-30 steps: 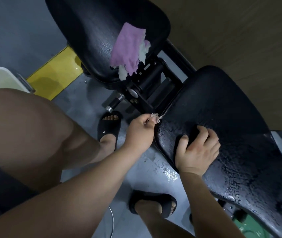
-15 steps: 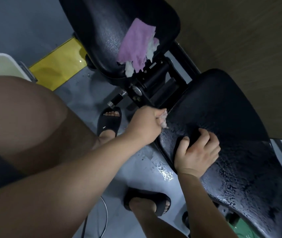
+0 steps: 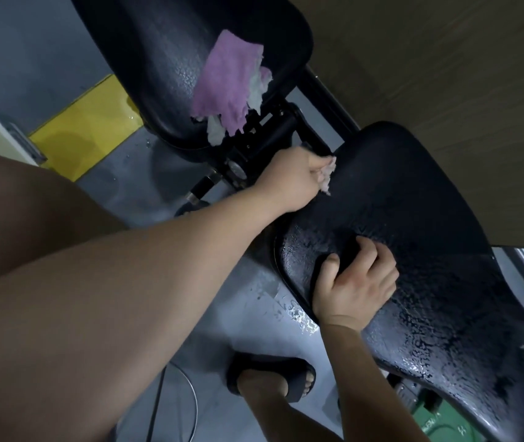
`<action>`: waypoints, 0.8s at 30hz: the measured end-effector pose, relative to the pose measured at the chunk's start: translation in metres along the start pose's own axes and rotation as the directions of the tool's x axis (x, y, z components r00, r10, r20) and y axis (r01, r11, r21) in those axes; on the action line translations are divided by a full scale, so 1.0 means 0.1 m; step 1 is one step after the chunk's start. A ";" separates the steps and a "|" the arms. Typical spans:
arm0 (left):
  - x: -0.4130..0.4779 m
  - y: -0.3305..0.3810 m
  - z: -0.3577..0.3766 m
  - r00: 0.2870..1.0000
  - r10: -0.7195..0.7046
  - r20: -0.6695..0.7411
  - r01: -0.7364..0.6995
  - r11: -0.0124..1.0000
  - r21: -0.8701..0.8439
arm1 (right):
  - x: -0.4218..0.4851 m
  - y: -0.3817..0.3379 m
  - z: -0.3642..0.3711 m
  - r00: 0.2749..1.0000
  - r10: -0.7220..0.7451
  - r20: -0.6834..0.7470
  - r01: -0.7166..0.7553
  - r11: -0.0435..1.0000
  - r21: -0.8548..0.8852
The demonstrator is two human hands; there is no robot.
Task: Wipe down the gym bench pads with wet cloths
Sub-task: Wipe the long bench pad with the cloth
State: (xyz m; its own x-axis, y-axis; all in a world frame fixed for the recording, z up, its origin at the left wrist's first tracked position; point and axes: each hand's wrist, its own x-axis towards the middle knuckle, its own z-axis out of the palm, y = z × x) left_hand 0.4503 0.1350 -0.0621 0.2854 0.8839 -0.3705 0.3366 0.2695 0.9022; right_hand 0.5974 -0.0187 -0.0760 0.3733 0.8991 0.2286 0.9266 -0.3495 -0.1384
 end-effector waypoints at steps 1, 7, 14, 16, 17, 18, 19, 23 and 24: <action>-0.11 -0.07 -0.02 1.000 -0.015 0.005 0.015 1.000 0.012 | 0.00 0.00 0.00 1.000 0.001 -0.003 -0.001 1.000 0.000; -0.17 -0.14 0.09 0.994 -0.093 -0.066 0.090 0.995 -0.040 | -0.01 0.01 0.02 1.000 0.003 -0.016 -0.003 1.000 -0.009; 0.66 0.12 0.26 0.999 0.023 -0.031 -0.028 0.981 -0.192 | 0.01 0.03 0.01 1.000 -0.013 -0.011 0.012 1.000 -0.019; 0.64 0.04 0.23 0.999 0.031 0.020 -0.026 0.981 -0.193 | 0.01 0.02 0.00 1.000 -0.007 -0.018 0.006 1.000 -0.014; 0.58 -0.02 0.20 0.999 0.020 0.036 -0.013 0.984 -0.175 | 0.02 0.02 0.00 1.000 -0.002 -0.019 0.002 1.000 -0.012; 0.49 -0.07 0.15 0.999 0.010 0.042 -0.004 0.990 -0.140 | 0.02 0.01 -0.01 1.000 0.001 -0.020 -0.002 1.000 -0.015; 0.41 -0.12 0.10 0.999 0.001 0.048 0.003 0.996 -0.089 | 0.01 0.01 -0.01 1.000 0.003 -0.019 -0.003 1.000 -0.021; 0.08 -0.23 0.00 0.998 -0.029 0.052 0.023 0.993 0.115 | 0.01 0.00 -0.02 1.000 0.005 -0.018 -0.005 1.000 -0.030; 0.06 -0.20 0.00 0.999 -0.022 0.023 0.019 0.993 0.118 | 0.01 0.00 -0.02 1.000 0.006 -0.018 -0.006 1.000 -0.031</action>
State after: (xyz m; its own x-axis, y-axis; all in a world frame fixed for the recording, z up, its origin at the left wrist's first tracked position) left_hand 0.4456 0.1348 -0.0821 0.2988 0.8686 -0.3954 0.4456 0.2394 0.8626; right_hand 0.5984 -0.0182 -0.0737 0.3795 0.8921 0.2453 0.9251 -0.3633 -0.1101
